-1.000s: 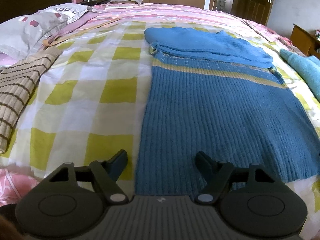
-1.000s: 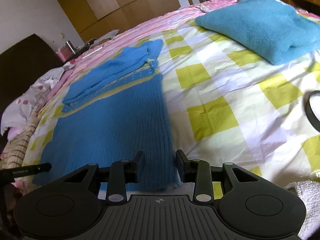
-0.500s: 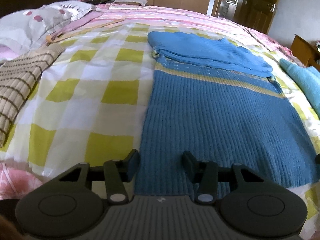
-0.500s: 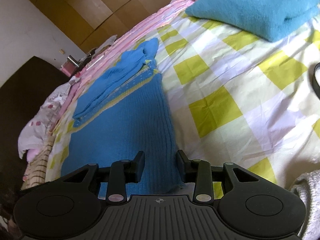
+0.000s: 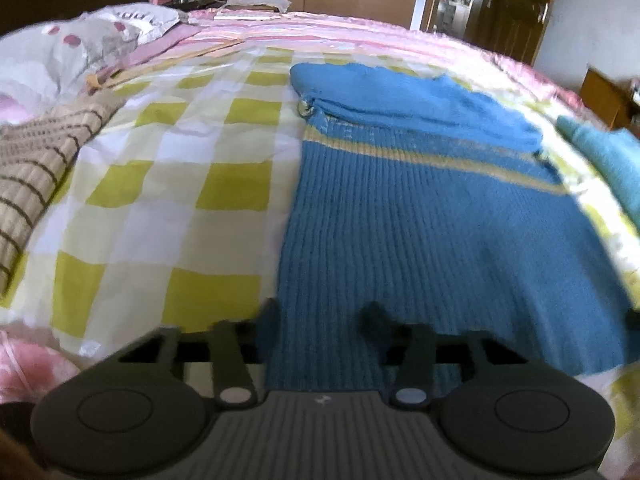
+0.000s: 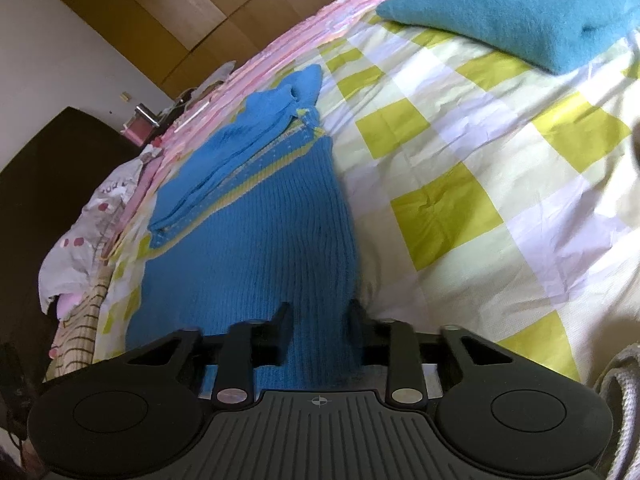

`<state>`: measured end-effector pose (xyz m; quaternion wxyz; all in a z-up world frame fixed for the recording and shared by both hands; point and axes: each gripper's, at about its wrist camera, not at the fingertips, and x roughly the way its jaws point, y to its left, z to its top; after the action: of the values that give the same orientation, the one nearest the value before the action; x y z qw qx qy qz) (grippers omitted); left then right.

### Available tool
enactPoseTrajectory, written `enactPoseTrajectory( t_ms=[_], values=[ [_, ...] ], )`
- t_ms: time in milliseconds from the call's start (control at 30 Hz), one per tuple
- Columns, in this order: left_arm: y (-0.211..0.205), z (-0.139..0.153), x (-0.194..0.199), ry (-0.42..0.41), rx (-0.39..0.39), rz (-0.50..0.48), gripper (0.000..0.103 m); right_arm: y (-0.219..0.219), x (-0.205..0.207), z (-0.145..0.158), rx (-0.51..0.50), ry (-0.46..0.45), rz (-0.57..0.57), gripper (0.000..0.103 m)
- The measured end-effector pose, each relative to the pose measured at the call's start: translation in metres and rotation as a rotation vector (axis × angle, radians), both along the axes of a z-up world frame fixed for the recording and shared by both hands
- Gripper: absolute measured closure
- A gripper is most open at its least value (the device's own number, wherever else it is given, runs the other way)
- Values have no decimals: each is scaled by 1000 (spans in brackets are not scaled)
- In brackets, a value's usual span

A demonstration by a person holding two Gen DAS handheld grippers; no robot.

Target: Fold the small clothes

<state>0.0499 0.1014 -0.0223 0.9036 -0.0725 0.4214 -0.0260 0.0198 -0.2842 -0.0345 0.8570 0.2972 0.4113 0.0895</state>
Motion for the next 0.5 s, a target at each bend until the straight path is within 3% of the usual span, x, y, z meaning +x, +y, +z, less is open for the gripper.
enactPoseTrajectory(
  t_ms=[33, 67, 233, 367, 500],
  values=[
    [6, 0, 0, 3, -56, 2, 83, -1, 1, -2, 28, 14, 0, 91],
    [11, 0, 1, 9, -118, 3, 88, -3, 2, -4, 66, 27, -2, 91],
    [22, 0, 6, 18, -249, 16, 89, 1, 5, -6, 115, 20, 0, 93],
    [20, 2, 8, 0, -275, 10, 89, 4, 9, -8, 131, 16, 8, 93],
    [20, -5, 11, 32, -258, 14, 88, 6, 11, -12, 131, 9, 22, 92]
  ],
)
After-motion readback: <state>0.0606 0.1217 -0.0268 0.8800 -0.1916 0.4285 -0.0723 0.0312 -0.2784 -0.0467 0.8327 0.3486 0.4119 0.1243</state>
